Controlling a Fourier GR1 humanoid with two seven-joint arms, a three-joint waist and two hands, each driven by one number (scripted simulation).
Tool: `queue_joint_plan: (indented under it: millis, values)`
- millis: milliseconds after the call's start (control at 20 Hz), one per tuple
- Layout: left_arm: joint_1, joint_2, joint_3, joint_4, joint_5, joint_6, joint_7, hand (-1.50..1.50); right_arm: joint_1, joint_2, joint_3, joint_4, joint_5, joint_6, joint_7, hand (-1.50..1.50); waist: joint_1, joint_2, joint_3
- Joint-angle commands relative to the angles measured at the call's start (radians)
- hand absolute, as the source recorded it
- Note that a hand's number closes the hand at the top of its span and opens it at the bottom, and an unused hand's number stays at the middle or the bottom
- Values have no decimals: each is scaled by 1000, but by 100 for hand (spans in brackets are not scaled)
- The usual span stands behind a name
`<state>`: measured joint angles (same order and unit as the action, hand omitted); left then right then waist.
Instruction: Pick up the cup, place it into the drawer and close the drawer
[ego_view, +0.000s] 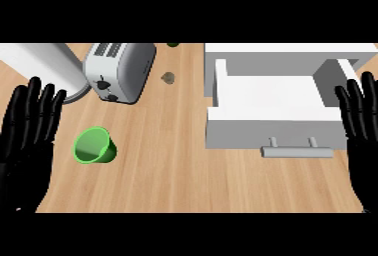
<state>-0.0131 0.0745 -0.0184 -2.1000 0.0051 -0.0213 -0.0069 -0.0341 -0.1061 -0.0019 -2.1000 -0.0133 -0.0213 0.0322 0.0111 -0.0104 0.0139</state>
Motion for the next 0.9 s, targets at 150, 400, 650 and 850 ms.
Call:
queue_joint_plan:
  millis: [150, 400, 650, 850]
  values:
    - [16, 101, 97, 29, 208, -184, -31, -150, 0, 30, 5, 29, 46, -28, -51, -150, -9, 11, -14]
    - [171, 63, 107, 46, 426, -247, 45, -150, 62, -53, -13, 14, 17, 61, -2, -150, -4, 10, -15]
    - [147, 104, 200, 216, 494, -340, -11, -150, -1, -59, -24, 20, 24, 67, 38, -150, -10, 11, -15]
    - [144, 99, 227, 277, 449, -359, -46, -150, 55, -6, 32, 47, 72, 68, -35, -150, -10, 10, -14]
